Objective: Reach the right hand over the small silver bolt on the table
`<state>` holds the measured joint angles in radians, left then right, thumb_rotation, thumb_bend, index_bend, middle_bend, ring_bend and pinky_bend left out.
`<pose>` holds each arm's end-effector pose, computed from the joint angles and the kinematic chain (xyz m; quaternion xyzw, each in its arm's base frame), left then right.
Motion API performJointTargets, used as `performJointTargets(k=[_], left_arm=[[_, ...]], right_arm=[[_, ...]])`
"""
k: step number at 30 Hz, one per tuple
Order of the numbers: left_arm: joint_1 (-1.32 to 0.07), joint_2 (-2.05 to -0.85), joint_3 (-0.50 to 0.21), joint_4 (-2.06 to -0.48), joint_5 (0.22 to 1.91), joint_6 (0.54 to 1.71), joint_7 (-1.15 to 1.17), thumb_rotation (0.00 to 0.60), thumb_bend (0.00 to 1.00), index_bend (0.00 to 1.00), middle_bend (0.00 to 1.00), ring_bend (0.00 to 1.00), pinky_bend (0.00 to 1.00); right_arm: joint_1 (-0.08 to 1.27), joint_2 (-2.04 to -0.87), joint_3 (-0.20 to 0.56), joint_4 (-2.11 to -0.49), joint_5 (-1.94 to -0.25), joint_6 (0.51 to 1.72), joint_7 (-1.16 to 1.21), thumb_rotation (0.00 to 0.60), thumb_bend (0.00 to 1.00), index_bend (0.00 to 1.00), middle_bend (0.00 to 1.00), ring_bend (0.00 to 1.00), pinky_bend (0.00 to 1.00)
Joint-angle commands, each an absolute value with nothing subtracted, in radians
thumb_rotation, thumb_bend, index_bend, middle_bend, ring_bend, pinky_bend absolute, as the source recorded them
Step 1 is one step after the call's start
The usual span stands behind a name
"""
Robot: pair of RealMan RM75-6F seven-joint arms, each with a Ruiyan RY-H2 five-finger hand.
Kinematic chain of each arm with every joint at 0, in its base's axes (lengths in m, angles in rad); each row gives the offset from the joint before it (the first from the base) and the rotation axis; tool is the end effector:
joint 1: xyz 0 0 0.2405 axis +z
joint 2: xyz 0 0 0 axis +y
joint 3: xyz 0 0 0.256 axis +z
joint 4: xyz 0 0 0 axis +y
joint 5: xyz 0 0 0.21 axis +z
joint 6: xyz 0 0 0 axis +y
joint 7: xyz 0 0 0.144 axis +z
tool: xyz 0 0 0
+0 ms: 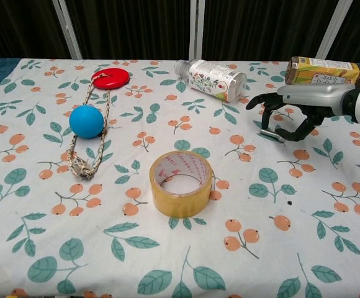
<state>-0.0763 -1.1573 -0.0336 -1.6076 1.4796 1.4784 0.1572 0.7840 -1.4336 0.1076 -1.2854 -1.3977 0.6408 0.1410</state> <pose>-0.3143 0.1747 0.1450 -0.6149 -0.3645 -0.3392 0.6116 -0.1997 -0.3649 -0.0044 0.7964 -0.4204 0.2845 0.3287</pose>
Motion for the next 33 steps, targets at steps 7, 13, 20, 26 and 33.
performJointTargets(k=[7,13,20,26,33], left_arm=[[-0.073,-1.161,-0.031,-1.599,1.48,1.481,0.148,0.6,0.09,0.18,0.14,0.0,0.02],[-0.073,-1.165,-0.03,-1.592,1.486,1.485,0.139,0.6,0.09,0.18,0.14,0.0,0.02],[-0.07,-1.167,-0.027,-1.584,1.484,1.484,0.127,0.6,0.09,0.18,0.14,0.0,0.02],[-0.065,-1.168,-0.023,-1.574,1.482,1.486,0.111,0.6,0.09,0.18,0.14,0.0,0.02],[-0.063,-1.171,-0.022,-1.565,1.486,1.487,0.1,0.6,0.09,0.18,0.14,0.0,0.02]], right_arm=[[0.774,-1.402,0.061,-1.378,-1.462,0.698,0.125,0.6,0.47,0.09,0.32,0.05,0.04],[0.746,-1.454,0.093,-1.327,-1.452,0.824,0.035,0.6,0.44,0.26,0.27,0.05,0.04],[0.75,-1.528,0.124,-1.288,-1.314,0.806,-0.174,0.6,0.4,0.35,0.21,0.01,0.02],[0.746,-1.578,0.116,-1.258,-1.276,0.84,-0.288,0.6,0.39,0.39,0.18,0.0,0.0],[0.722,-1.618,0.102,-1.242,-1.275,0.896,-0.339,0.6,0.33,0.42,0.16,0.0,0.0]])
